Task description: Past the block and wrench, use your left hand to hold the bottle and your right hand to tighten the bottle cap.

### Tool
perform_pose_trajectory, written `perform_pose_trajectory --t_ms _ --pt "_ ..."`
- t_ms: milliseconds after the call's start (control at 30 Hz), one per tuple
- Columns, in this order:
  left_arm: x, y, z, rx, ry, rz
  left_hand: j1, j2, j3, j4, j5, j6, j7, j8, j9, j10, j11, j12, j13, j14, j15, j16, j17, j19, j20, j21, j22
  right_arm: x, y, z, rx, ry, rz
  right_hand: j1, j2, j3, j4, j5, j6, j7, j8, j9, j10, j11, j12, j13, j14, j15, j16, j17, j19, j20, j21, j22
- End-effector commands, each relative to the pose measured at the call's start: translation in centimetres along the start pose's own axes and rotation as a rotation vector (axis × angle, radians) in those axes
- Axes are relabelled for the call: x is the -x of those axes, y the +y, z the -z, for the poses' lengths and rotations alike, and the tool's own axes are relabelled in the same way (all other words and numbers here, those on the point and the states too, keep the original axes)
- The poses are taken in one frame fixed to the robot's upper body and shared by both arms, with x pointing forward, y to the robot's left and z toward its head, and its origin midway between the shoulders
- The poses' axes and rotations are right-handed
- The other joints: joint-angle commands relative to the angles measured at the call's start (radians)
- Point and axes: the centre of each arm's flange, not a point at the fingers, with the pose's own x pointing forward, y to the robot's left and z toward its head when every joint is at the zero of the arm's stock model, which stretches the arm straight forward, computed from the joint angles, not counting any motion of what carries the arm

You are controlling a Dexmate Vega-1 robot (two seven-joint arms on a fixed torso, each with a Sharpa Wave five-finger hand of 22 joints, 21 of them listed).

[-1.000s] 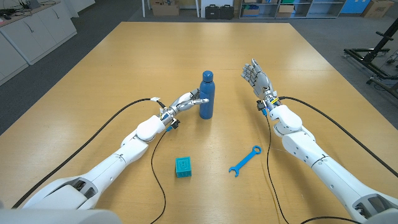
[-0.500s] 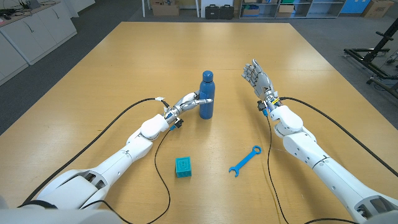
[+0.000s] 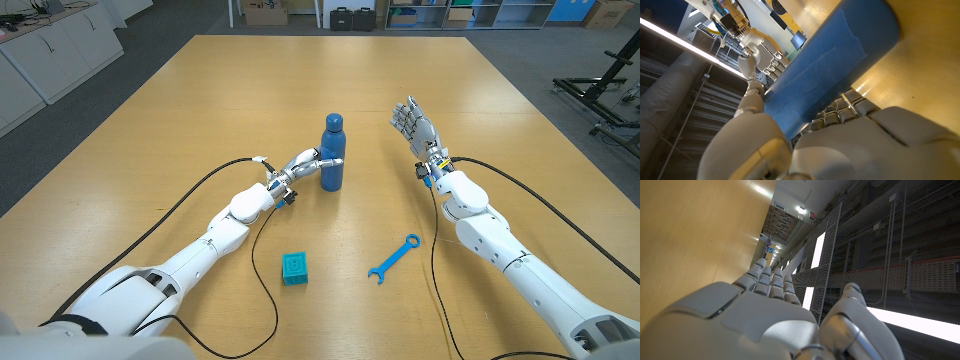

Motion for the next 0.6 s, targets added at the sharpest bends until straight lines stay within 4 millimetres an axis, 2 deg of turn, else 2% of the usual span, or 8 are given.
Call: perform_pose_trajectory --t_ms 33,67,167,467,600 --pt "-0.9 -0.2 0.3 0.006 -0.001 -0.015 0.034 0.006 0.002 0.000 0.003 0.049 -0.009 0.022 0.003 0.049 -0.017 0.015 0.005 0.041 -0.029 0.012 0.000 0.035 -0.004 0.012 0.003 0.0 -0.1 0.0 -0.002 -0.006 0.001 0.003 0.006 0.002 -0.006 0.001 0.006 0.031 -0.002 0.003 0.014 -0.001 0.006 0.001 0.006 0.003 0.004 0.001 0.008 -0.001 -0.001 0.005" --pt "-1.0 -0.3 0.2 0.006 -0.005 -0.011 0.048 0.009 0.005 0.001 0.001 0.069 -0.012 0.030 0.003 0.069 -0.027 0.020 0.006 0.066 -0.037 0.016 0.000 0.059 -0.011 0.016 0.003 0.0 -0.1 0.0 -0.002 -0.006 0.000 0.004 0.006 0.002 -0.007 0.001 0.006 0.030 -0.003 0.003 0.014 -0.002 0.006 0.001 0.006 0.003 0.004 0.001 0.008 0.000 -0.001 0.005" --pt "-1.4 -0.5 0.0 0.003 -0.014 -0.006 0.062 0.010 0.006 0.002 0.000 0.085 -0.017 0.036 0.002 0.087 -0.033 0.024 0.007 0.089 -0.045 0.020 0.000 0.081 -0.015 0.020 0.003 0.0 -0.1 0.0 -0.006 -0.008 0.000 0.004 0.006 0.002 -0.007 0.001 0.006 0.031 -0.003 0.003 0.014 0.000 0.006 0.001 0.006 0.002 0.004 0.001 0.009 -0.001 -0.001 0.005" --pt "-2.2 -0.8 -0.4 0.006 -0.027 -0.007 0.090 0.014 0.010 0.002 -0.001 0.114 -0.028 0.048 0.002 0.116 -0.046 0.030 0.011 0.134 -0.057 0.027 -0.001 0.123 -0.016 0.027 0.004 0.0 -0.2 0.1 -0.008 -0.009 -0.001 0.004 0.006 0.002 -0.008 0.001 0.005 0.028 -0.004 0.003 0.015 0.000 0.005 0.001 0.007 0.003 0.004 0.000 0.010 0.002 -0.001 0.005" --pt "-2.4 -1.1 -0.4 0.021 -0.036 -0.016 0.128 0.023 0.020 0.000 -0.002 0.154 -0.038 0.065 0.003 0.157 -0.052 0.039 0.015 0.171 -0.080 0.030 -0.002 0.173 -0.037 0.036 0.004 0.0 -0.2 0.1 -0.011 -0.009 -0.001 0.004 0.006 0.002 -0.008 0.001 0.005 0.027 -0.004 0.003 0.016 -0.001 0.005 0.001 0.007 0.003 0.004 0.000 0.011 0.002 -0.002 0.005"
